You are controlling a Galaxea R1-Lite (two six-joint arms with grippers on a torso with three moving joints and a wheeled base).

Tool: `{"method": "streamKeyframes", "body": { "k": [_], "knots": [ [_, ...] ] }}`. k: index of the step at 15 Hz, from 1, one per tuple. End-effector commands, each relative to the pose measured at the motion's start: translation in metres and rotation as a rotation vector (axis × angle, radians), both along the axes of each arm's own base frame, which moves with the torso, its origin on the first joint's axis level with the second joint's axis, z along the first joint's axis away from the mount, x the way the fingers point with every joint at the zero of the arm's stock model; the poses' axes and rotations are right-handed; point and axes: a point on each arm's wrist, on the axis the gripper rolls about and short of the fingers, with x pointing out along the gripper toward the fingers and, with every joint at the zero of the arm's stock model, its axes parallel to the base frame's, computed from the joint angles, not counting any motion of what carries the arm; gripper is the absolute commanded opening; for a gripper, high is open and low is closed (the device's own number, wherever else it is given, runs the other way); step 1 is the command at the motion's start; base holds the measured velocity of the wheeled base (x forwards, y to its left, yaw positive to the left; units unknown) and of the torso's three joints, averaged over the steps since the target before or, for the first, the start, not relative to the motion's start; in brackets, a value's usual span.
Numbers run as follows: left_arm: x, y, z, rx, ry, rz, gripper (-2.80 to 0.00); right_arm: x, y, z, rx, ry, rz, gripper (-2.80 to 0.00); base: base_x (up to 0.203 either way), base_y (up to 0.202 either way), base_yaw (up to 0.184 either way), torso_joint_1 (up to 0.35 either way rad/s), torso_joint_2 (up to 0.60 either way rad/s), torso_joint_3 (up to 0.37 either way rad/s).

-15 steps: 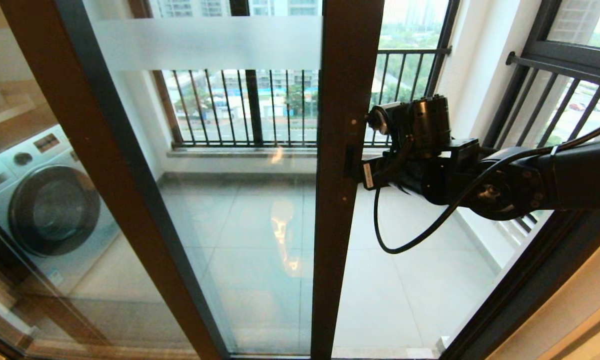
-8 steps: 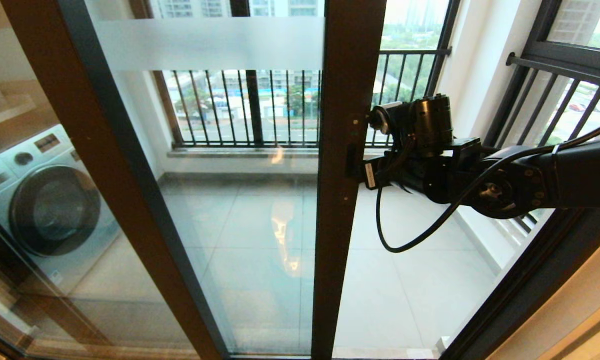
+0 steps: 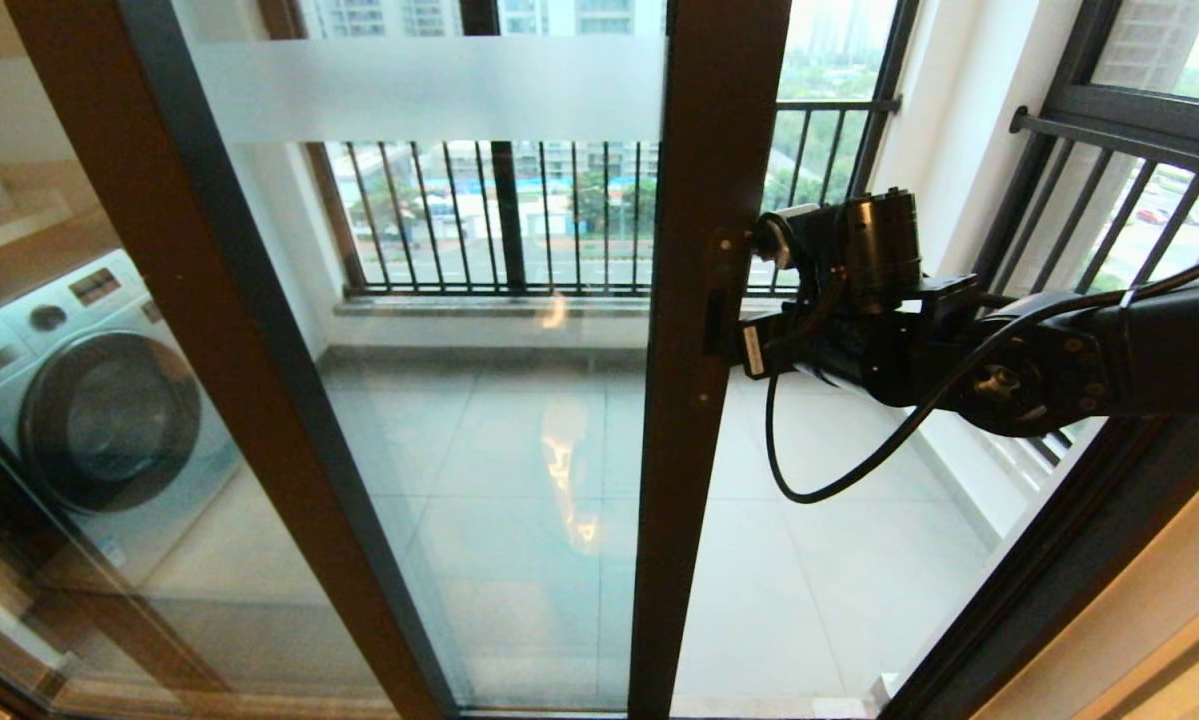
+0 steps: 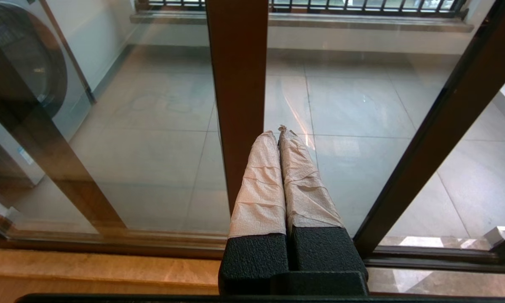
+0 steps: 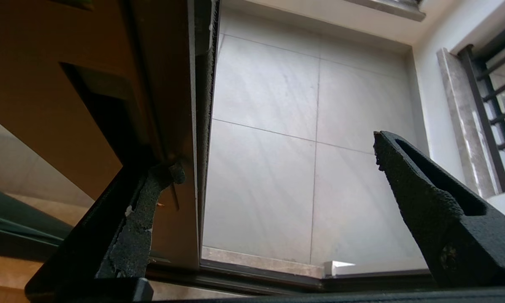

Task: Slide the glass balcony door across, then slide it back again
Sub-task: Close the slid door

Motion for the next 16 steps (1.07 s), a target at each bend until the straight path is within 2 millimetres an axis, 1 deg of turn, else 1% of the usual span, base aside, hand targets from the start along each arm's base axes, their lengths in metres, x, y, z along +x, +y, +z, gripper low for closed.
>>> {"method": "streamKeyframes", "body": {
  "k": [1,2,6,13,16],
  "knots": [
    [0.000,0.000,0.000,0.000,0.000,0.000,-2.80,-0.001,-0.004,0.003,0.004,-0.007,-0.014,0.00,0.000,0.000,0.000,0.000,0.00,0.000],
    [0.000,0.000,0.000,0.000,0.002,0.000,-2.80,-0.004,-0.005,0.006,0.011,-0.014,-0.015,0.00,0.000,0.000,0.000,0.000,0.00,0.000],
    [0.000,0.000,0.000,0.000,0.000,0.000,-2.80,-0.004,-0.008,0.005,0.013,-0.011,-0.022,0.00,0.000,0.000,0.000,0.000,0.00,0.000],
    [0.000,0.000,0.000,0.000,0.000,0.000,-2.80,-0.010,-0.014,0.012,0.030,-0.023,-0.035,0.00,0.000,0.000,0.000,0.000,0.00,0.000],
    [0.000,0.000,0.000,0.000,0.000,0.000,-2.80,-0.009,-0.015,0.010,0.027,-0.018,-0.038,0.00,0.000,0.000,0.000,0.000,0.00,0.000]
  ]
}}
